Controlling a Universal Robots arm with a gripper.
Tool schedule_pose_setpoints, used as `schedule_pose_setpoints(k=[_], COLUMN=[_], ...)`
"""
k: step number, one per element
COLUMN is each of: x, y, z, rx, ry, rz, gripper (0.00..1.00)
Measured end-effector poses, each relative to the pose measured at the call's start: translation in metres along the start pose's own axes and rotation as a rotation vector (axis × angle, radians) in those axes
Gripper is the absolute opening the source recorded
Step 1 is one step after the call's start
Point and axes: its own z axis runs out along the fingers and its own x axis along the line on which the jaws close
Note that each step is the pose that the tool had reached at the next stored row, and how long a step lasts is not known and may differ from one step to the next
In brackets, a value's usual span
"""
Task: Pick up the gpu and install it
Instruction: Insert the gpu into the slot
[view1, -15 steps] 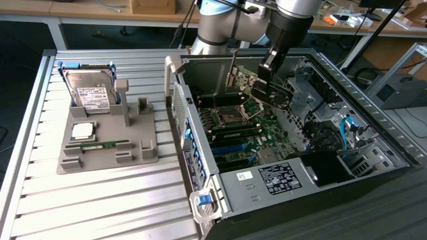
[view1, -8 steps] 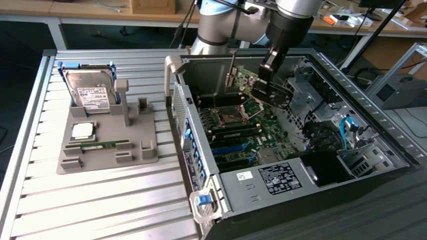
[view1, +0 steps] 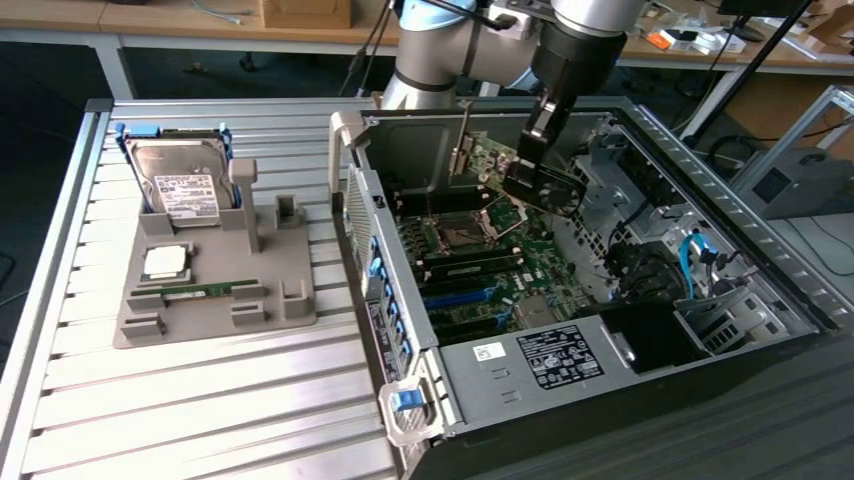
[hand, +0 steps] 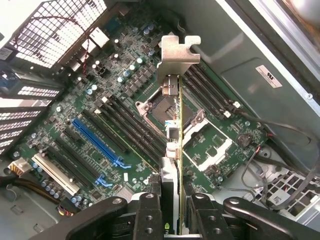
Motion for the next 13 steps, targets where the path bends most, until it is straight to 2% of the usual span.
schedule_pose_setpoints(k=[13], x=[0.0000], y=[0.0000], z=[0.0002], rx=[-0.0015], ry=[-0.0014], rz=[-0.051], gripper=[0.27])
